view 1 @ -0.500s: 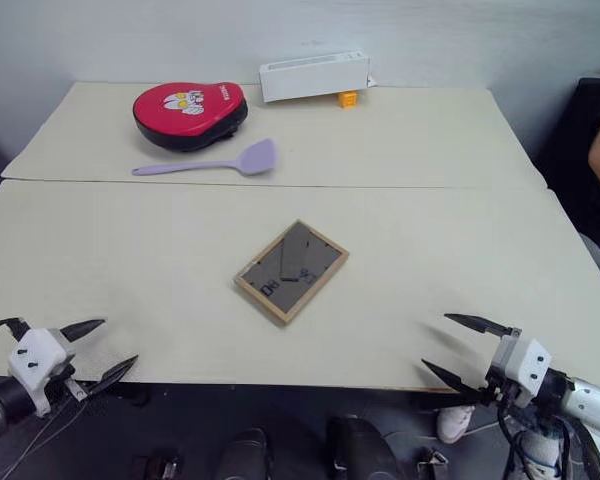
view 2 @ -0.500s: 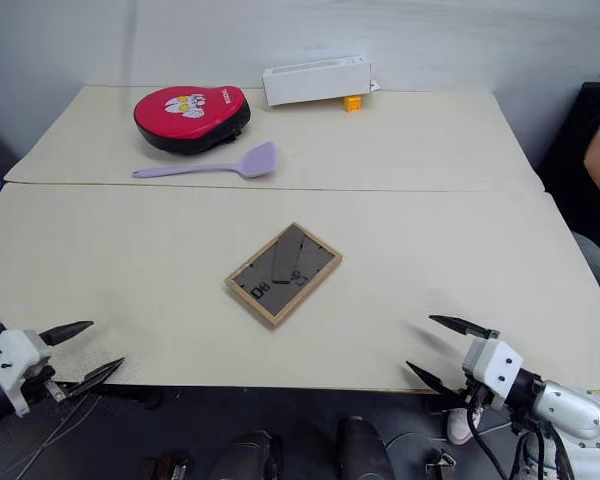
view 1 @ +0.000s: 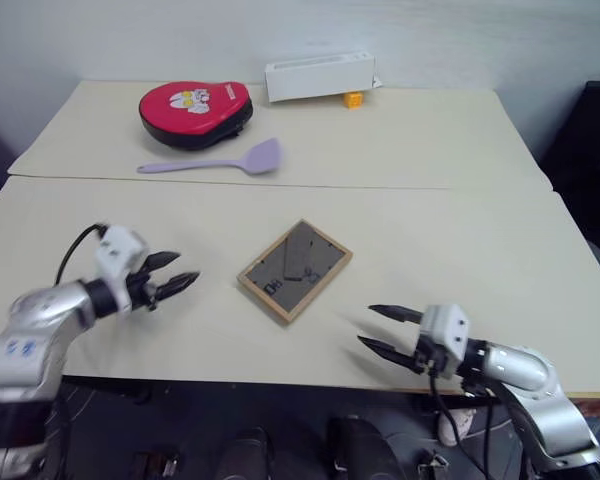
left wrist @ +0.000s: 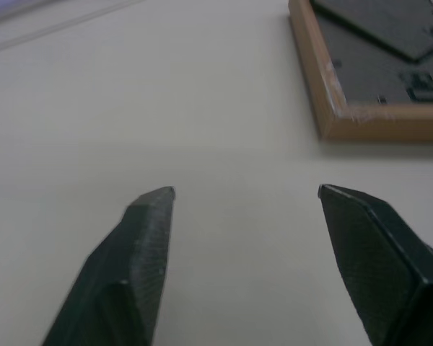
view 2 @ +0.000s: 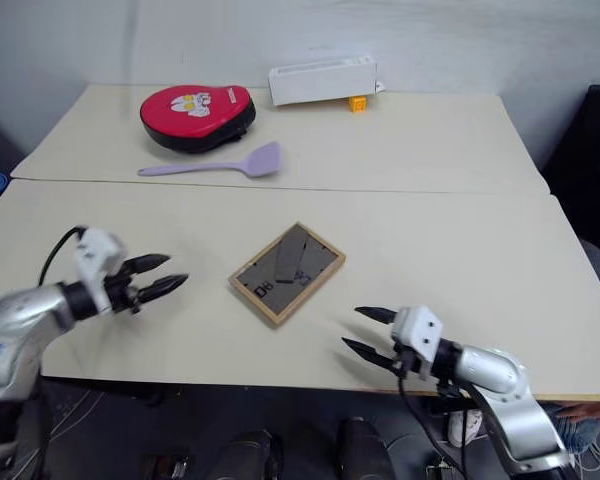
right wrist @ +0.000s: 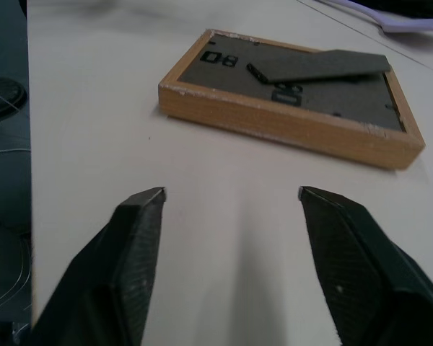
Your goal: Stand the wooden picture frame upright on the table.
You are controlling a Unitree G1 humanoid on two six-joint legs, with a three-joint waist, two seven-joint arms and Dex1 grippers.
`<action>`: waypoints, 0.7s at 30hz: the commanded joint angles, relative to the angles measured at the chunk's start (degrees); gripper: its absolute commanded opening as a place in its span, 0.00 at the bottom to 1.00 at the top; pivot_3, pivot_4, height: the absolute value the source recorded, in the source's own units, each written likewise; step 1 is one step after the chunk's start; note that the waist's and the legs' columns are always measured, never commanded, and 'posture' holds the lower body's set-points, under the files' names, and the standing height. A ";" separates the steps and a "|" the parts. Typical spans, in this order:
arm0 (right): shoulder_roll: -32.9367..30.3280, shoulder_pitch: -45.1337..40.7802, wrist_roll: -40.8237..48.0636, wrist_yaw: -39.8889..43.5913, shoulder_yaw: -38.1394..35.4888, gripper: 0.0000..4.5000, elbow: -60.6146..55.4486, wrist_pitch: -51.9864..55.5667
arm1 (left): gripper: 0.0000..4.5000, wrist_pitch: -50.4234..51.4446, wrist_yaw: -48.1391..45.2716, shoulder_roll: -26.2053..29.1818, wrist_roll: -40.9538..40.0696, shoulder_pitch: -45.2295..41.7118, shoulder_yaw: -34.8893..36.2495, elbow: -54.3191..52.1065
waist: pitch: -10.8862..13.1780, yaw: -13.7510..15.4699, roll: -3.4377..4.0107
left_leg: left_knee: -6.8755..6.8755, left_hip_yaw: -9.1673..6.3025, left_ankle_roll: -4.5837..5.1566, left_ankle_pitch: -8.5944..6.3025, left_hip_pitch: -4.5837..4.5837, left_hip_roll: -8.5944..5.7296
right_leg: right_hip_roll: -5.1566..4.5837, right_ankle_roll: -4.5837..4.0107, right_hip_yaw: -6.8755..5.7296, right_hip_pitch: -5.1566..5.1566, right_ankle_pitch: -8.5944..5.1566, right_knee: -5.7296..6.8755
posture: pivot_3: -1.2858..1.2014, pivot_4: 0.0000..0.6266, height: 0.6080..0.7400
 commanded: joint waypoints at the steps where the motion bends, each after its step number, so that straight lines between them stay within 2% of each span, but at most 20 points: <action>1: 1.28 -3.90 -4.45 -1.78 3.88 0.33 2.54 2.00 | 0.38 -4.86 0.71 -3.32 6.77 -6.52 -6.43 8.60 | -0.02 -0.06 0.04 | -0.01 0.02 -0.01 0.01 0.02 0.00 | 0.02 0.01 0.01 0.02 0.00 0.04 | 0.52 0.24 1.00; 5: 4.74 -9.09 -8.25 -4.45 7.61 0.02 5.52 3.53 | 0.10 -12.74 0.73 -9.51 12.11 -14.17 -11.99 18.26 | 0.01 0.08 -0.02 | 0.20 0.18 0.05 -0.01 -0.22 -0.01 | 0.06 0.03 -0.05 -0.19 0.01 0.25 | 0.52 0.24 1.00; 6: 5.69 -10.23 -9.36 -5.51 8.28 0.00 6.04 4.00 | 0.03 -14.10 0.80 -10.80 13.06 -15.38 -12.87 20.03 | 0.01 0.09 -0.03 | 0.28 0.17 0.06 0.00 -0.31 -0.01 | 0.06 0.08 -0.06 -0.23 0.03 0.26 | 0.52 0.24 1.00; 7: 6.36 -10.96 -9.91 -6.07 8.69 0.00 6.30 4.37 | 0.01 -15.24 0.64 -11.73 13.60 -16.08 -13.38 21.14 | 0.01 0.20 -0.03 | 0.37 0.17 0.06 0.00 -0.38 -0.01 | 0.06 0.10 -0.06 -0.27 0.05 0.26 | 0.52 0.24 1.00; 11: 8.74 -12.93 -11.62 -8.79 9.36 0.00 7.08 5.77 | 0.01 -17.32 -0.77 -14.55 13.68 -16.06 -14.27 21.66 | 0.01 0.61 -0.02 | 0.61 0.14 0.07 -0.01 -0.40 0.00 | 0.04 0.12 -0.05 -0.27 0.06 0.25 | 0.52 0.24 1.00; 15: 8.97 -15.00 -12.40 -9.04 8.96 0.00 8.00 6.45 | 0.01 -15.39 -3.82 -15.08 12.75 -13.18 -15.00 16.78 | 0.01 0.64 -0.02 | 0.65 0.14 0.08 -0.02 -0.41 0.00 | 0.03 0.12 -0.03 -0.27 0.06 0.27 | 0.52 0.24 1.00; 19: 4.67 -18.46 -12.18 -5.16 6.79 0.00 13.01 3.52 | 0.01 -4.03 -4.00 -15.27 9.95 -6.67 -15.97 3.02 | 0.00 0.60 -0.01 | 0.68 0.14 0.14 -0.05 -0.40 -0.01 | 0.01 0.13 0.00 -0.23 0.06 0.27 | 0.52 0.24 1.00; 21: 4.26 -19.19 -11.45 -4.03 6.74 0.00 14.40 3.09 | 0.01 -2.08 -3.94 -15.30 9.54 -4.26 -16.25 -0.90 | 0.00 0.78 -0.02 | 0.71 0.09 0.18 -0.07 -0.40 -0.01 | -0.01 0.15 0.00 -0.18 0.07 0.25 | 0.52 0.24 1.00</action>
